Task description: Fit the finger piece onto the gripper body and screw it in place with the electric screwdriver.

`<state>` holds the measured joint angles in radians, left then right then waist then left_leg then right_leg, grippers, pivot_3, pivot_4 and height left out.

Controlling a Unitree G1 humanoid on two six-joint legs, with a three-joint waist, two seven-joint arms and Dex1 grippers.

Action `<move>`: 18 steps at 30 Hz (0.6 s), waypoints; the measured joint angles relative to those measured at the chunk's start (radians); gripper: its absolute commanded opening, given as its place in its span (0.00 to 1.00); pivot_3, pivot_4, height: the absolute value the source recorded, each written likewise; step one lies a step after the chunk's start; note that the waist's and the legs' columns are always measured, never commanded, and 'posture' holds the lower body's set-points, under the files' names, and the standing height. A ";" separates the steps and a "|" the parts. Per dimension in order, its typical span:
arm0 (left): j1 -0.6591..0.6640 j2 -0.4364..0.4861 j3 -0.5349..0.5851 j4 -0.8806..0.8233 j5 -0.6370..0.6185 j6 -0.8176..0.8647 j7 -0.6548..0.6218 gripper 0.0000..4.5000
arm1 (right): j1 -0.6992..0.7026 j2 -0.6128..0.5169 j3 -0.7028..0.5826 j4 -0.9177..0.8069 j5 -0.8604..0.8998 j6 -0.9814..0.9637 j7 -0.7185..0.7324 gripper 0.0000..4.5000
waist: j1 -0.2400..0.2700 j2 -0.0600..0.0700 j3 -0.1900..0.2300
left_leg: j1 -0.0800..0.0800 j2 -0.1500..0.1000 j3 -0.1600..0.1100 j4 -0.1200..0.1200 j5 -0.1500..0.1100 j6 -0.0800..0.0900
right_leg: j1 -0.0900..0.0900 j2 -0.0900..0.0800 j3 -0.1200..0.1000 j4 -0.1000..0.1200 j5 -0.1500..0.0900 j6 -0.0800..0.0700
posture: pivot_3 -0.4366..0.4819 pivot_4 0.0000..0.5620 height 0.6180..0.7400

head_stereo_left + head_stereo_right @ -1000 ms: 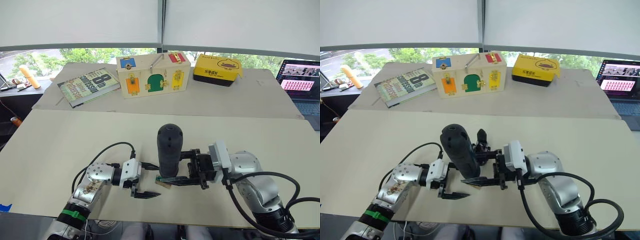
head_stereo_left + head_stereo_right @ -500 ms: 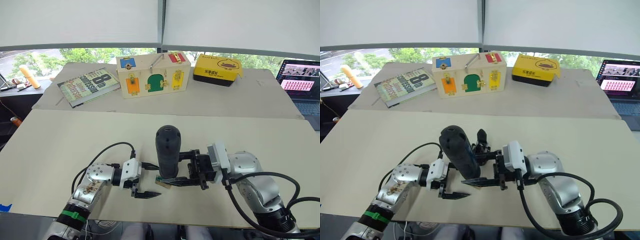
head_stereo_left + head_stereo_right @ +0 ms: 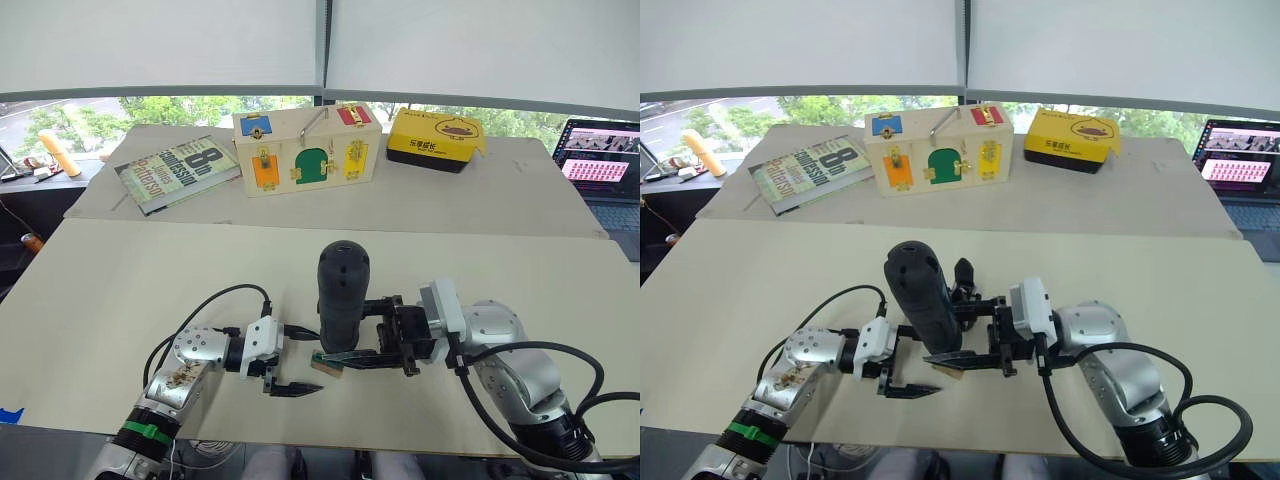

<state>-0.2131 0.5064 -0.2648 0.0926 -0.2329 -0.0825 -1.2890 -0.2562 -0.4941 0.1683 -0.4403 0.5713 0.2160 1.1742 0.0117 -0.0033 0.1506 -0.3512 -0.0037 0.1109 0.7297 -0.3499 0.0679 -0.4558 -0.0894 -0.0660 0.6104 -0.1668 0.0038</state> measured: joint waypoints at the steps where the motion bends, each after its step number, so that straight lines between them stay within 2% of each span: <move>1: 0.000 0.000 0.000 0.000 0.000 0.000 0.000 1.00 | 0.000 0.000 0.000 0.000 0.000 0.000 0.000 0.43 | 0.000 0.000 0.000 | 0.000 0.000 0.000 0.000 0.000 0.000 | 0.000 0.000 0.000 0.000 0.000 0.000 | 0.48 0.27 1.00; 18: 0.007 0.001 0.000 -0.016 0.000 0.020 0.002 1.00 | 0.001 -0.003 0.002 0.019 -0.014 0.000 0.000 0.43 | 0.000 0.000 0.000 | 0.000 0.000 0.000 0.000 0.000 0.000 | 0.000 0.000 0.000 0.000 0.000 0.000 | 0.48 0.27 1.00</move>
<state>-0.2059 0.5073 -0.2650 0.0766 -0.2328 -0.0627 -1.2868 -0.2554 -0.4975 0.1704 -0.4213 0.5576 0.2159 1.1743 0.0114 -0.0033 0.1506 -0.3513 -0.0036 0.1110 0.7297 -0.3500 0.0681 -0.4560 -0.0894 -0.0660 0.6103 -0.1668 0.0038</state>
